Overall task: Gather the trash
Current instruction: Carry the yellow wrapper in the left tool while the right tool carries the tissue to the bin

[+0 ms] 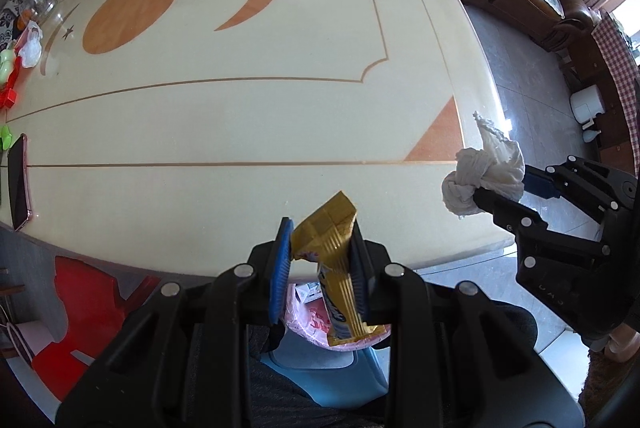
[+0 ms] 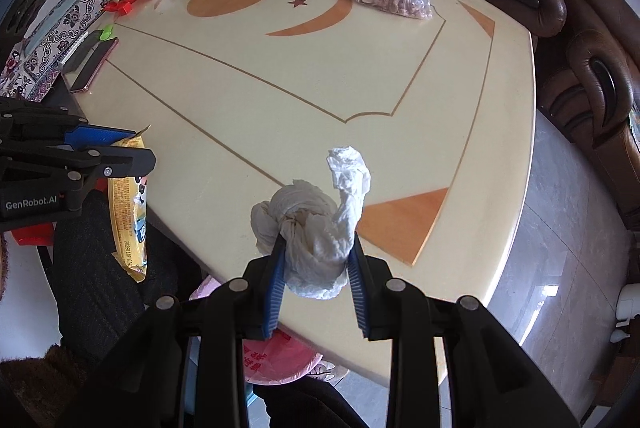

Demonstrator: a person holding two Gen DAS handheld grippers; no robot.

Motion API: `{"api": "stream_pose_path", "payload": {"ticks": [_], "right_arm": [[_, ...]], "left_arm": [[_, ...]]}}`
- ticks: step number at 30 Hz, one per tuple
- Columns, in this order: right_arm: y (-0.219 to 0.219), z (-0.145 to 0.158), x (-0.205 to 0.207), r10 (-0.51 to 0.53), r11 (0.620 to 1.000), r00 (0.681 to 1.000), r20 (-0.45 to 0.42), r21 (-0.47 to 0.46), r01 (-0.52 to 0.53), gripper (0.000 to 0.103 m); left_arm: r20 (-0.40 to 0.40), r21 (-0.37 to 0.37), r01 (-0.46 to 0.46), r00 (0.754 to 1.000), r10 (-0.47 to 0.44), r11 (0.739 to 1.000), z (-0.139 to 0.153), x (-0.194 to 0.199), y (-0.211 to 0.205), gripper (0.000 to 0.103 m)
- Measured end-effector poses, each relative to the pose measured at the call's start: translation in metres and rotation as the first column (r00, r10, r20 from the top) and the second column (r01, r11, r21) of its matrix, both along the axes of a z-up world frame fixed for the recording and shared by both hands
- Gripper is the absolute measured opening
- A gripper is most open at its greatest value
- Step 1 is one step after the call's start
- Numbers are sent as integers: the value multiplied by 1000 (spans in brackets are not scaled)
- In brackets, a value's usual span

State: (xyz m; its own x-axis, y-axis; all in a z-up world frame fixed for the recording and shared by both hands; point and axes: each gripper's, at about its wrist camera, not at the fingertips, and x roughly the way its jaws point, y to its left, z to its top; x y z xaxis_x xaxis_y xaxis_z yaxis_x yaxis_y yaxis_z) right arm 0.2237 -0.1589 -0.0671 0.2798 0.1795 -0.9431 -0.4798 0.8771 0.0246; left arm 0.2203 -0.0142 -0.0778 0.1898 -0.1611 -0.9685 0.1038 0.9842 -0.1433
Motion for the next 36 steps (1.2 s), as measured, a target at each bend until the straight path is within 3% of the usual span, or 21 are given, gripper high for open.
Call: {"api": "stream_pose_path", "payload": {"ticks": [9, 17, 27, 36], "right_arm": [[-1, 1, -66, -19, 1000, 1000, 23, -5, 19, 29], [-12, -18, -107, -64, 998, 997, 43, -15, 64, 29], [-13, -49, -142, -95, 995, 994, 51, -17, 96, 29], [-9, -85, -162, -120, 993, 992, 35, -2, 121, 29]], "left_arm": [[42, 10, 105, 994, -106, 994, -10, -59, -21, 27], [70, 31, 173, 982, -175, 984, -33, -97, -33, 27], [99, 66, 229, 967, -235, 971, -60, -126, -47, 27], [58, 85, 243, 967, -248, 966, -102, -138, -46, 27]]}}
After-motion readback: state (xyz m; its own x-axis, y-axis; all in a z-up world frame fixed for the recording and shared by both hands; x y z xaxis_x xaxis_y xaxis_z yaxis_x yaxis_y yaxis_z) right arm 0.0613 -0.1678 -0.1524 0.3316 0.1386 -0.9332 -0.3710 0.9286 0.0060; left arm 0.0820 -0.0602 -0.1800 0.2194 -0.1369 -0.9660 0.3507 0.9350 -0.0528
